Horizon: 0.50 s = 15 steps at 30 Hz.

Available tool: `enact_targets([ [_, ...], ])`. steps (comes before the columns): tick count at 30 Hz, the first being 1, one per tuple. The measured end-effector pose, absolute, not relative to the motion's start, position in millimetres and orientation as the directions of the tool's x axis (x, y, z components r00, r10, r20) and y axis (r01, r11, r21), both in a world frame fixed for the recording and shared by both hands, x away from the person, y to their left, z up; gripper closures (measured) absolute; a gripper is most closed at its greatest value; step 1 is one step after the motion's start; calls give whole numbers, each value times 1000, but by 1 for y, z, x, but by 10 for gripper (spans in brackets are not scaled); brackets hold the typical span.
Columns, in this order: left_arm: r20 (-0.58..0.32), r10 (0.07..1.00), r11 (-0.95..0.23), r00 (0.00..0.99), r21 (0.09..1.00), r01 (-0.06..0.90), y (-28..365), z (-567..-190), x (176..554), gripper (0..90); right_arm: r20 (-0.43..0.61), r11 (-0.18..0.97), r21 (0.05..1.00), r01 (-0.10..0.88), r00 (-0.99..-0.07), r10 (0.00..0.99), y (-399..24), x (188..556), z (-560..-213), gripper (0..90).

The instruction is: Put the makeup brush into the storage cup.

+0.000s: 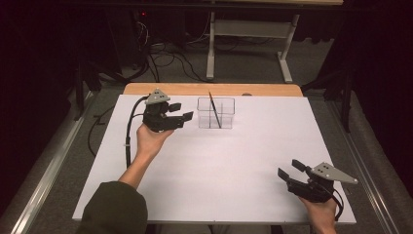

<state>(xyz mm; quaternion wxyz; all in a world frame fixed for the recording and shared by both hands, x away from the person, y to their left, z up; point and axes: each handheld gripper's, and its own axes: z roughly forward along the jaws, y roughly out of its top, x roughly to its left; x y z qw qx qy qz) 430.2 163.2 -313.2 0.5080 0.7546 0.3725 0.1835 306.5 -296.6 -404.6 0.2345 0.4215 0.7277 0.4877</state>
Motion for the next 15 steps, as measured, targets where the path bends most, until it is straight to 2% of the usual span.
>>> enact_targets([
  [15, -97, 746, -205, 659, 908, 365, 167, -314, 421, 405, 69, 168, 908, 383, -533, 843, -297, 309, -405, 357],
])
